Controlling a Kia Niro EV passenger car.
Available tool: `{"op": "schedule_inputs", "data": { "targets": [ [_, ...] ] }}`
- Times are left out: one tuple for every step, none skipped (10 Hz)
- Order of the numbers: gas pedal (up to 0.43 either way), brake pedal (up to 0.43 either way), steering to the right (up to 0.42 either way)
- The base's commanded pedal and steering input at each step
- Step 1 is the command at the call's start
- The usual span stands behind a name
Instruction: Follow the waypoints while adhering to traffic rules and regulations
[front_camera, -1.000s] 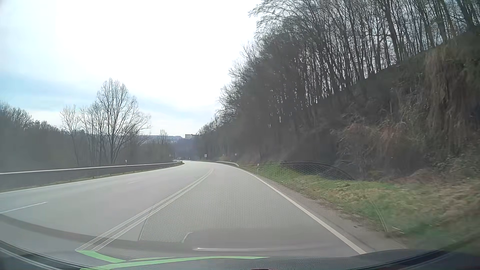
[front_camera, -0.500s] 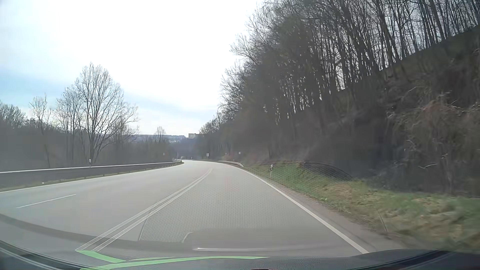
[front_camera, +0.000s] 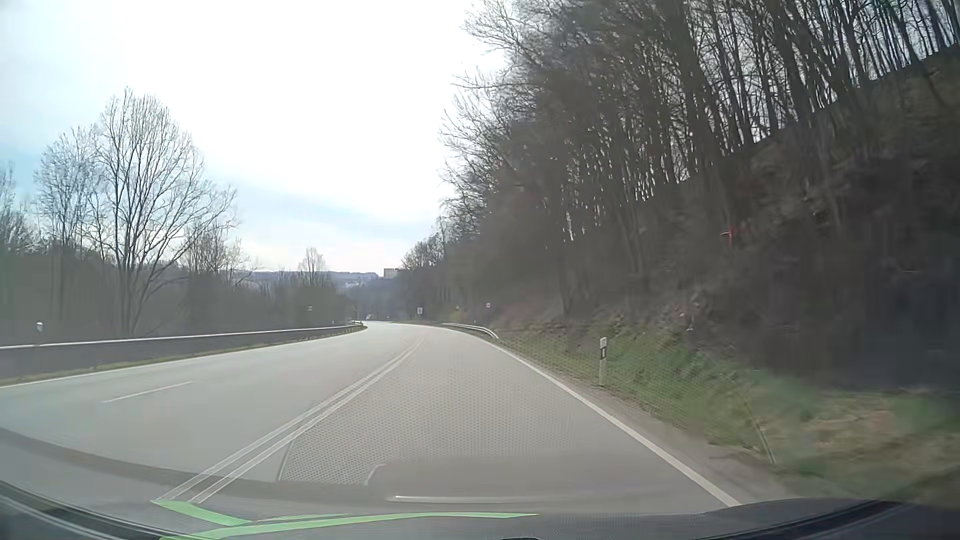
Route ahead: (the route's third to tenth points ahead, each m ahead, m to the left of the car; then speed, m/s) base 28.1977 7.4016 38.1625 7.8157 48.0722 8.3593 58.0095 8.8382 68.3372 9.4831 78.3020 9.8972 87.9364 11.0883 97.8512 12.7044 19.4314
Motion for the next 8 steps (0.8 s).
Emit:
{"op": "schedule_inputs", "data": {
  "targets": [
    [0.028, 0.000, -0.006],
    [0.028, 0.000, -0.006],
    [0.028, 0.000, -0.006],
    [0.028, 0.000, -0.006],
    [0.028, 0.000, -0.006],
    [0.028, 0.000, -0.006],
    [0.020, 0.000, -0.007],
    [0.020, 0.000, -0.008]
  ]
}}
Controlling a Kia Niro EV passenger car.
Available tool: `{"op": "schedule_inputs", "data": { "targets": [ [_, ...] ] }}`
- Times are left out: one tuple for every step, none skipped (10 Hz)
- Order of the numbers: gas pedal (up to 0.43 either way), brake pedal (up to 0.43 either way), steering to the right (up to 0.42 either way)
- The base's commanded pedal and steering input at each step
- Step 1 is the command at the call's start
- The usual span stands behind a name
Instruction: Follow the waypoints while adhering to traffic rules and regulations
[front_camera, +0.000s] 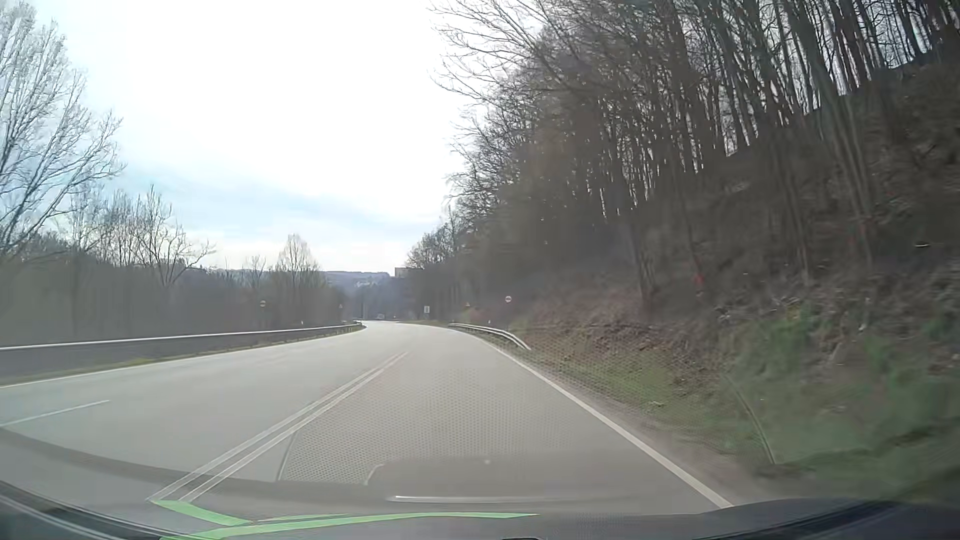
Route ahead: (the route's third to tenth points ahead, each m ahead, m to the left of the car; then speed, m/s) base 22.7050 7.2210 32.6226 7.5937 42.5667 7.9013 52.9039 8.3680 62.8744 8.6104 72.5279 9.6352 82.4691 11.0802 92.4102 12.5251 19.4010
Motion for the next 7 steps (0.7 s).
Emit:
{"op": "schedule_inputs", "data": {
  "targets": [
    [0.020, 0.000, -0.009],
    [0.020, 0.000, -0.009],
    [0.020, 0.000, -0.009],
    [0.020, 0.000, -0.009],
    [0.020, 0.000, -0.009],
    [0.020, 0.000, -0.009],
    [0.020, 0.000, -0.009]
  ]
}}
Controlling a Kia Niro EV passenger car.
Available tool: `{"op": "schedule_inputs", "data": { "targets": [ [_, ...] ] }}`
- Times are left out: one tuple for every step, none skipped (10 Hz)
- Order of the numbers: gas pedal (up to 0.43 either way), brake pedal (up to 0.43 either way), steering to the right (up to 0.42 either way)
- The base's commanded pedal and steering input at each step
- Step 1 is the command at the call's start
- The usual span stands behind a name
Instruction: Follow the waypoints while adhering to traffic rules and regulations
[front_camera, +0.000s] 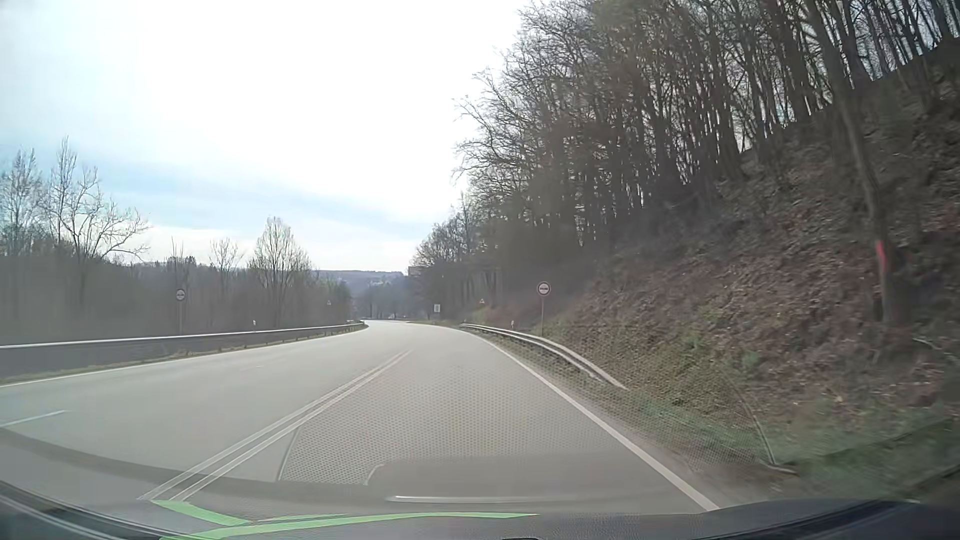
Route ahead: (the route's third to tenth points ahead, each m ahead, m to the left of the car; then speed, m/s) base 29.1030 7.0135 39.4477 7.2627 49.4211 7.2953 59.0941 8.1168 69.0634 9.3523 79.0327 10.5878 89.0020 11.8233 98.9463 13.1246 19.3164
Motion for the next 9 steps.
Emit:
{"op": "schedule_inputs", "data": {
  "targets": [
    [0.008, 0.000, -0.009],
    [0.008, 0.000, -0.009],
    [0.008, 0.000, -0.009],
    [0.008, 0.000, -0.009],
    [0.008, 0.000, -0.009],
    [0.008, 0.000, -0.009],
    [0.008, 0.000, -0.009],
    [0.008, 0.000, -0.008],
    [0.008, 0.000, -0.008]
  ]
}}
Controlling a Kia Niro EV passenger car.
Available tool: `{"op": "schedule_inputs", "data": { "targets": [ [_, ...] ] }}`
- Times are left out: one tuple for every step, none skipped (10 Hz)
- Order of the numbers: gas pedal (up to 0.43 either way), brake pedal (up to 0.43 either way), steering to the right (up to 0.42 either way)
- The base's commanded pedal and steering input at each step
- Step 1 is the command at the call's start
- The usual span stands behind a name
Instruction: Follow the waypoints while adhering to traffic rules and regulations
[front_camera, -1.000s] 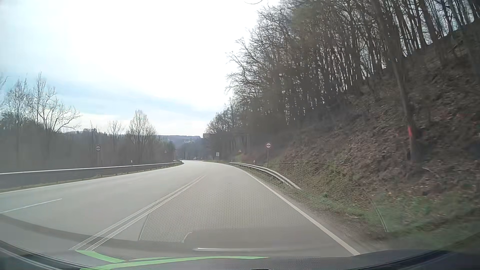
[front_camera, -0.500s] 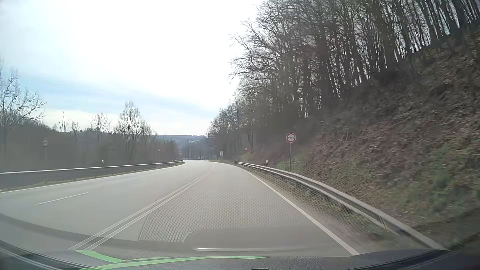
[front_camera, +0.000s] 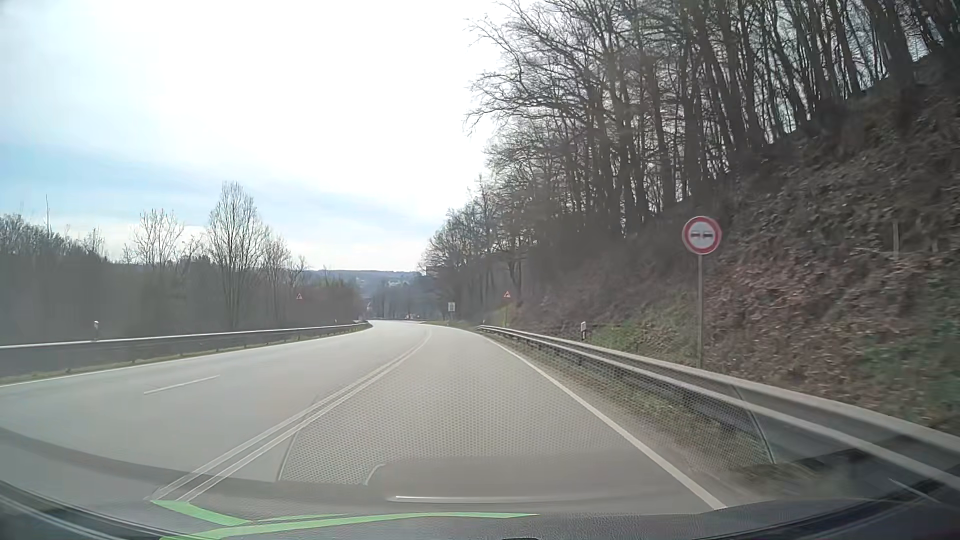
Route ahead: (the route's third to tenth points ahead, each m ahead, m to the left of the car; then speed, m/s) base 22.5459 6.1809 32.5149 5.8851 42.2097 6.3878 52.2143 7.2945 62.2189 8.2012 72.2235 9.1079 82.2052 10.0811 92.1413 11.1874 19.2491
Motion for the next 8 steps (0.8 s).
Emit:
{"op": "schedule_inputs", "data": {
  "targets": [
    [0.008, 0.000, -0.007],
    [0.008, 0.000, -0.007],
    [0.008, 0.000, -0.006],
    [0.008, 0.000, -0.006],
    [0.008, 0.000, -0.006],
    [0.008, 0.000, -0.006],
    [0.008, 0.000, -0.006],
    [0.008, 0.000, -0.006]
  ]
}}
